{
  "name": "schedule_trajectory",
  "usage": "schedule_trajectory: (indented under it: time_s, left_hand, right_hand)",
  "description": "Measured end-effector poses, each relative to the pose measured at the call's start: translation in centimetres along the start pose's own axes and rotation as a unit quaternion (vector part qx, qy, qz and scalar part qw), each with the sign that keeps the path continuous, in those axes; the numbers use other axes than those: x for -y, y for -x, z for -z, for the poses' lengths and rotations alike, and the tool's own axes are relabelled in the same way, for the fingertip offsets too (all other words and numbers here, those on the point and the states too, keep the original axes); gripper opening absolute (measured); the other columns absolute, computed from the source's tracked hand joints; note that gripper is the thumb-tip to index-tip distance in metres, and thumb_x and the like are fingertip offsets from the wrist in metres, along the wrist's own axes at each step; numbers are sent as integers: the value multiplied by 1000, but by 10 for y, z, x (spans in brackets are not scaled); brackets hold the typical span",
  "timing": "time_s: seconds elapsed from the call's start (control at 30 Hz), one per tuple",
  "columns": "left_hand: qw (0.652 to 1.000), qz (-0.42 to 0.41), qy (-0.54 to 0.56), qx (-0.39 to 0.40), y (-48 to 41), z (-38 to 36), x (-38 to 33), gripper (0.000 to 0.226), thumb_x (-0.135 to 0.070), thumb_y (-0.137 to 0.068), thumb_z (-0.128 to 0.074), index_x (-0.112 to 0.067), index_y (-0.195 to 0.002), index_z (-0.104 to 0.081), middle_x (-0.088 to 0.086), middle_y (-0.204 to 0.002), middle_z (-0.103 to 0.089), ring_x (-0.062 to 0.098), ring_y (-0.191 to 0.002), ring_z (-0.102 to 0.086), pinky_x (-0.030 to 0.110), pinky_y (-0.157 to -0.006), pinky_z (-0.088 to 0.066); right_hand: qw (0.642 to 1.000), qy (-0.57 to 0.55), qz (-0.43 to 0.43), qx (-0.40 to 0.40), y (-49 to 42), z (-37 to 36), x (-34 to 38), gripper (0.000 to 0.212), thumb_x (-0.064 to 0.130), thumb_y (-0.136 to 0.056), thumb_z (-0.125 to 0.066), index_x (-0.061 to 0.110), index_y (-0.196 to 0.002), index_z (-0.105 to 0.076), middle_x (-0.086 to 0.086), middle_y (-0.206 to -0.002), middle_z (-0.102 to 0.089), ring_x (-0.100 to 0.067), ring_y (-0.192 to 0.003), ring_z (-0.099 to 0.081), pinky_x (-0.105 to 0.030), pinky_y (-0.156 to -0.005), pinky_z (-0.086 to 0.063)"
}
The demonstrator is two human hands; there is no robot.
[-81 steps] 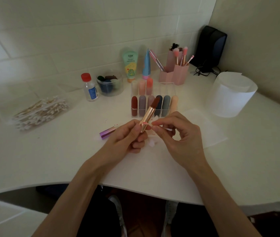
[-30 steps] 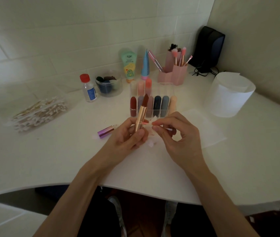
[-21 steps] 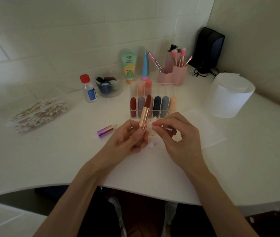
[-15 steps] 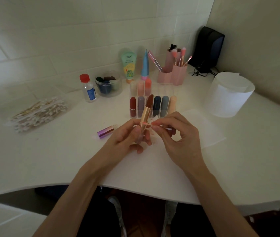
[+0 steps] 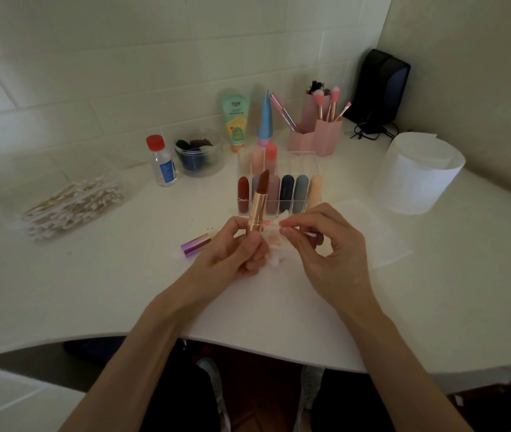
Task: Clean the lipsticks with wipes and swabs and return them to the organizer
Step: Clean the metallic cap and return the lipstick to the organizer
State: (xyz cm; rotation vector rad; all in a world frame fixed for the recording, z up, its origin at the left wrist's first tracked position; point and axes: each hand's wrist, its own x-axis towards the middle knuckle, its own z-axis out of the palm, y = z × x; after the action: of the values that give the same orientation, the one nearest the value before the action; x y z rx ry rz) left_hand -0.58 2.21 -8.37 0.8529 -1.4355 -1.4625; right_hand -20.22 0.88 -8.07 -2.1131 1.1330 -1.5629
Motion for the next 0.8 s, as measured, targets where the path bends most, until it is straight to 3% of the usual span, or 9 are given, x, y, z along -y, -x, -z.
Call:
schedule_trajectory:
  time_s: [0.23, 0.47, 0.63, 0.7, 0.8]
  left_hand:
    - [1000, -19, -1, 0, -2, -2, -3, 29, -21, -110, -33, 0, -115, -53, 6, -90, -55, 21, -75, -45, 27, -64, -42]
    - [999, -33, -16, -8, -1, -1, -5, 32, -20, -110, -31, 1, -117, -55, 8, -87, -55, 21, -74, -49, 28, -65, -46]
    - [983, -96, 9, -154, -1, 0, -16, 30, -19, -101, -49, 7, -114, -56, 10, -105, -71, 25, -95, -69, 30, -79, -56]
    - [962, -112, -66, -240, -1, 1, -18, 31, -25, -98, -55, 2, -111, -64, -1, -110, -73, 13, -97, -68, 24, -84, -54]
    - [921, -119, -106, -355, -3, 0, -18, 23, -23, -99, -60, -7, -112, -71, -16, -112, -74, 3, -93, -67, 15, -77, -50]
  right_hand:
    - [1000, 3, -1, -5, 0, 0, -1, 6, 10, -89, -76, 8, -95, -77, 11, -91, -62, 2, -76, -55, -14, -70, -41]
    - [1000, 9, -4, -23, -1, 0, 1, 6, 8, -89, -76, 7, -95, -77, 7, -90, -64, 0, -76, -55, -14, -70, -41]
    - [994, 14, -40, -99, -1, 4, 0, 7, 5, -91, -75, 9, -96, -76, 3, -87, -62, -12, -72, -54, -24, -65, -43]
    - [992, 20, -52, -116, -1, 4, 0, 6, 6, -92, -75, 9, -97, -76, 2, -86, -60, -14, -71, -53, -27, -63, -43]
    - [990, 20, -67, -126, -1, 4, -2, 7, 7, -92, -75, 10, -98, -76, 3, -86, -59, -16, -71, -53, -27, -62, -42]
